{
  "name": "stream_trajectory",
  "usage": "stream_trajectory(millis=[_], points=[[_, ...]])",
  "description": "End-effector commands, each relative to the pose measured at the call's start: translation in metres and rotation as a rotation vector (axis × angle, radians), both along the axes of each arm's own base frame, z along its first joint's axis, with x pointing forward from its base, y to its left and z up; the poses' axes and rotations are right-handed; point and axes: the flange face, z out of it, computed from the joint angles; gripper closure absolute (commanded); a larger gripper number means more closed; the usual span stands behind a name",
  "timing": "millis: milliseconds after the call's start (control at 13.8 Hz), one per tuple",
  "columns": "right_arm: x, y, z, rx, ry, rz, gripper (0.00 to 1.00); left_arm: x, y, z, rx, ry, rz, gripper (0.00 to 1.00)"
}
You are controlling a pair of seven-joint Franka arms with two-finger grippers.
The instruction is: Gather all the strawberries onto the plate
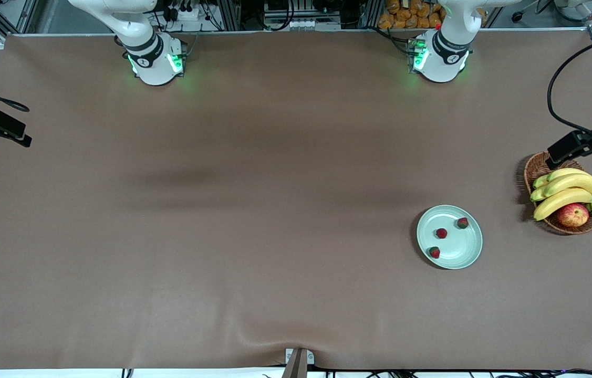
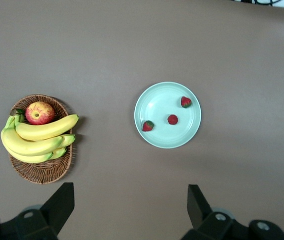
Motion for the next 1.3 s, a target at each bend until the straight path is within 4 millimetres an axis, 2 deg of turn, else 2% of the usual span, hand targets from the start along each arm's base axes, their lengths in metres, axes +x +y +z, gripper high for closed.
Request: stream_trajectory(millis=[0,289,506,579,723,1013,1230], points=[[-0.004,0.002,0.007,-0.009,-0.010,-0.002,0.00,-0.021,0.003,0.004,-0.001,0.057,-0.035,0.00],[-0.005,0.006,0.006,-0.010,-0.001,0.006,0.00,-0.057,0.005,-0.003,0.010,0.073,-0.042,0.00],[-0.005,0.006,0.006,-0.008,0.000,0.006,0.00,-0.055,0.023,-0.005,-0.019,0.064,-0.033,0.00],[-0.005,0.007,0.006,-0.008,-0.001,0.007,0.00,-0.052,0.037,-0.007,-0.033,0.063,-0.063,0.00],[-0.005,0.007,0.006,-0.008,0.000,0.007,0.00,-0.040,0.052,-0.014,-0.039,0.056,-0.095,0.00],[-0.005,0.007,0.006,-0.008,0.002,0.007,0.00,-0.024,0.039,-0.013,-0.021,0.055,-0.115,0.00],[-0.005,0.007,0.006,-0.008,0.002,0.007,0.00,-0.023,0.027,-0.014,-0.019,0.058,-0.133,0.00]])
